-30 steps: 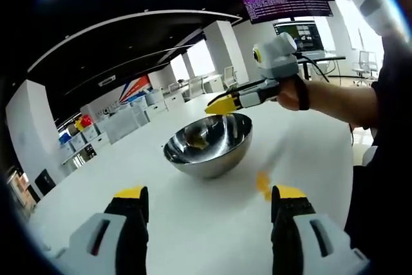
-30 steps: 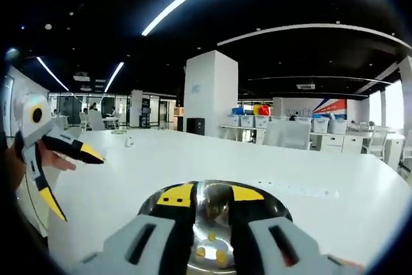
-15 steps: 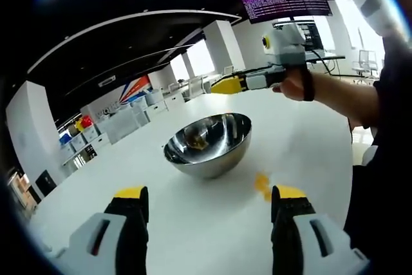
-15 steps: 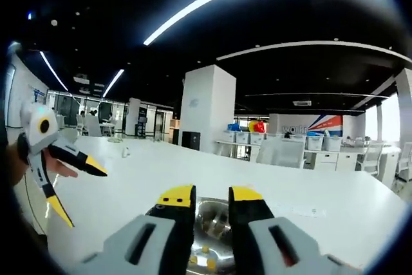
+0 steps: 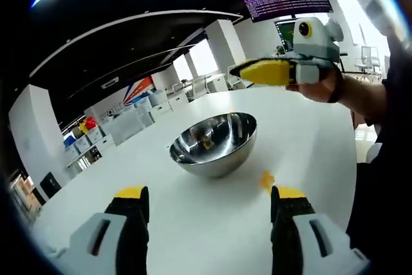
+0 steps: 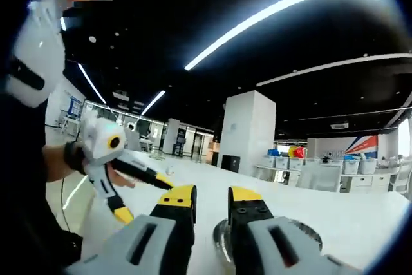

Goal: Pick up the QQ candy scattered on the table and place it into the stainless steel bowl on the table

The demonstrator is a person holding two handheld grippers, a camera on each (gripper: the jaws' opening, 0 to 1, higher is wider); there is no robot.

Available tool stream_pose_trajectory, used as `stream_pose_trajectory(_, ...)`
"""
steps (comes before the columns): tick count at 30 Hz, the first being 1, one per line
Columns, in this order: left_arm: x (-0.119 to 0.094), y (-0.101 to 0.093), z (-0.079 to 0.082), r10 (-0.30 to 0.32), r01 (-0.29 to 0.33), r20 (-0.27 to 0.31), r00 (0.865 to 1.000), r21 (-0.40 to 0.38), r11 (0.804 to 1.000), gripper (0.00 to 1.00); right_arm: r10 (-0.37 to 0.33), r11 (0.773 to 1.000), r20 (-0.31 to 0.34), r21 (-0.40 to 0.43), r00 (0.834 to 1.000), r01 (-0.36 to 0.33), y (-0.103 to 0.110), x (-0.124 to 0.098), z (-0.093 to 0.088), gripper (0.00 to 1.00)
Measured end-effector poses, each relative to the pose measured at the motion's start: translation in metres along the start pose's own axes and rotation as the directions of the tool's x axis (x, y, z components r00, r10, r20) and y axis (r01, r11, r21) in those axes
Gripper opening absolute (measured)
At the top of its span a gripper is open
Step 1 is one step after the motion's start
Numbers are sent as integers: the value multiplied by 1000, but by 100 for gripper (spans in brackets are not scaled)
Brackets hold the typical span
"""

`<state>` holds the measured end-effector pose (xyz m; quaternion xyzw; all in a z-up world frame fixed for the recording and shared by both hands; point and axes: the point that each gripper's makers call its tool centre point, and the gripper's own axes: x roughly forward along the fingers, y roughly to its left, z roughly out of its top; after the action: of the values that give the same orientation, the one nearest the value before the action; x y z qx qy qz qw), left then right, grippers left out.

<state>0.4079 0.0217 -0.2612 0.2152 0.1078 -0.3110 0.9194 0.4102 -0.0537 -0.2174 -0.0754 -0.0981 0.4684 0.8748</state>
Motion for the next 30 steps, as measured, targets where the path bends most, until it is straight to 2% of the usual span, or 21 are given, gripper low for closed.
stream_pose_trajectory(2,-2,0,0,3,-3,2,1000,1,1000,77,18,1000,-79,-7,997,-19,14,1,-26,16)
stream_pose_trajectory(5,-4,1,-2,8,-8,-3,1000,1,1000,77,75,995,-201,72,977,-62,37,-4,-62,13)
stream_pose_trajectory(7,-6,1,-3,9,-9,-3,1000,-1,1000,77,111,989,-226,117,968,-87,53,-7,-79,12)
stream_pose_trajectory(10,-6,-1,-4,3,-3,-5,1000,-3,1000,77,126,981,-283,179,951,-77,60,-14,-99,12)
stream_pose_trajectory(12,-6,-2,-5,1,-1,-5,1000,-5,1000,77,128,971,-285,233,950,-61,59,-15,-106,11)
stream_pose_trajectory(16,-4,-7,-7,-10,10,-7,1000,-7,1000,77,127,965,-297,257,946,-49,55,-11,-117,10)
stream_pose_trajectory(18,-3,-9,-6,-16,16,-4,1000,-9,1000,77,106,975,-319,221,942,-35,51,-9,-124,10)
stream_pose_trajectory(22,-2,-11,-7,-23,23,-4,1000,-9,1000,77,116,976,-343,213,932,-43,54,-6,-133,10)
stream_pose_trajectory(24,-2,-11,-9,-23,23,-8,1000,-11,1000,77,89,987,-359,158,929,-33,50,-6,-139,10)
stream_pose_trajectory(27,-3,-9,-11,-18,18,-12,1000,-17,1000,77,95,987,-364,155,927,-40,51,-5,-142,10)
stream_pose_trajectory(30,-2,-8,-13,-17,17,-17,1000,-18,1000,77,95,988,-347,146,933,-46,52,-4,-142,12)
